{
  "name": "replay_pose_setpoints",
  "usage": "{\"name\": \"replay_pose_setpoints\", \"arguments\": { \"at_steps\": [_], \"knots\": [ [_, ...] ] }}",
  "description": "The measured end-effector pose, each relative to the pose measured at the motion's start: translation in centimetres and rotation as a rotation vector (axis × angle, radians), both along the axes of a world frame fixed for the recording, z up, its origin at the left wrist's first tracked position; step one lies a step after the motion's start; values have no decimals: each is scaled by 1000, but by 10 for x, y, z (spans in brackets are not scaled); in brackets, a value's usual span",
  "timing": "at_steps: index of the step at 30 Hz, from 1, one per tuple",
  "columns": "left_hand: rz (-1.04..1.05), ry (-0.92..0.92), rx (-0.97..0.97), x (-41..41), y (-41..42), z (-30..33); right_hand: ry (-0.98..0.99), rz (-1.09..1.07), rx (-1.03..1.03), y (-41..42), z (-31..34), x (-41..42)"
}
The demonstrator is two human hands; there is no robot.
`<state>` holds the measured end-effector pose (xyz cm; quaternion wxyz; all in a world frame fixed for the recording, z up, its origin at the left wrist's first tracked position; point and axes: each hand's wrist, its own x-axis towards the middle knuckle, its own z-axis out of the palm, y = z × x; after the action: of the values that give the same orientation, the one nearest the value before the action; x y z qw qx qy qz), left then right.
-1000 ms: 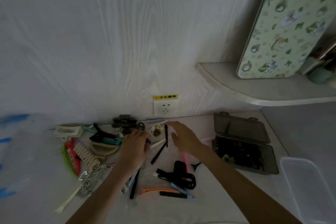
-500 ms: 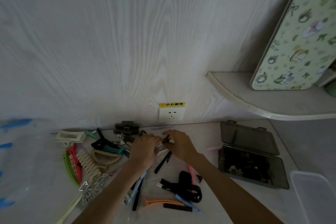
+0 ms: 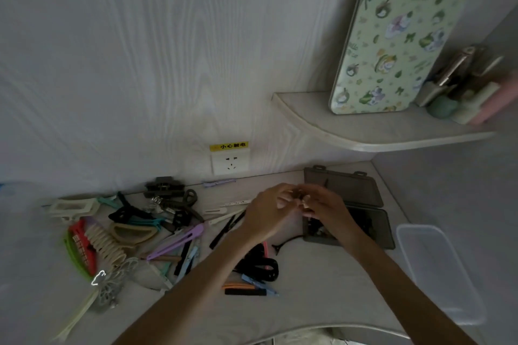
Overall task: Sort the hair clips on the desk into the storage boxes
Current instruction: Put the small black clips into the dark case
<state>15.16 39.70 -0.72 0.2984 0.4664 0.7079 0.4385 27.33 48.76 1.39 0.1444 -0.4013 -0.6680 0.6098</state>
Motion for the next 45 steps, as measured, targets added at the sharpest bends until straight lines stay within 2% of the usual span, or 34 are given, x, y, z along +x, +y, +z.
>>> {"name": "replay_pose_setpoints", "arguments": {
  "at_steps": [4, 6, 7, 10, 13, 16, 19, 22, 24, 25, 27, 31, 34, 37, 39, 42, 45],
  "knots": [
    [-52, -117, 1, 39, 29, 6, -187, -48, 321, 13, 18, 43],
    [-110, -151, -65, 49, 36, 3, -389, -8, 555, 23, 16, 64],
    [-122, -113, -106, 50, 35, -1, -504, 38, 618, 27, 14, 73],
    [-75, 14, -155, 39, 17, -10, -627, 133, 532, 32, 4, 93],
    [-40, 62, -162, 9, -20, -13, -560, 160, 554, 29, -3, 99],
    [-35, 50, -216, -28, -68, -9, -487, 189, 675, 21, -8, 89],
    [15, 198, -278, -61, -117, -5, -382, 227, 672, -1, -7, 65],
    [53, 376, -370, -81, -160, -9, -302, 439, 605, -38, -14, 39],
    [112, 437, -459, -86, -185, -21, -332, 660, 733, -68, -31, 26],
    [142, 459, -471, -86, -195, -29, -351, 742, 871, -82, -42, 21],
    [188, 527, -452, -81, -213, -44, -427, 821, 1062, -100, -62, 13],
    [181, 666, -454, -68, -235, -66, -494, 719, 1066, -97, -81, -12],
    [212, 667, -439, -62, -236, -71, -579, 602, 1187, -83, -81, -29],
    [204, 684, -444, -56, -227, -62, -603, 576, 1266, -79, -67, -54],
    [197, 671, -424, -55, -220, -59, -507, 593, 1317, -83, -59, -76],
    [221, 563, -383, -63, -210, -56, -281, 789, 1191, -106, -51, -114],
    [227, 443, -341, -73, -203, -48, -242, 908, 1213, -125, -58, -147]
  ]
}}
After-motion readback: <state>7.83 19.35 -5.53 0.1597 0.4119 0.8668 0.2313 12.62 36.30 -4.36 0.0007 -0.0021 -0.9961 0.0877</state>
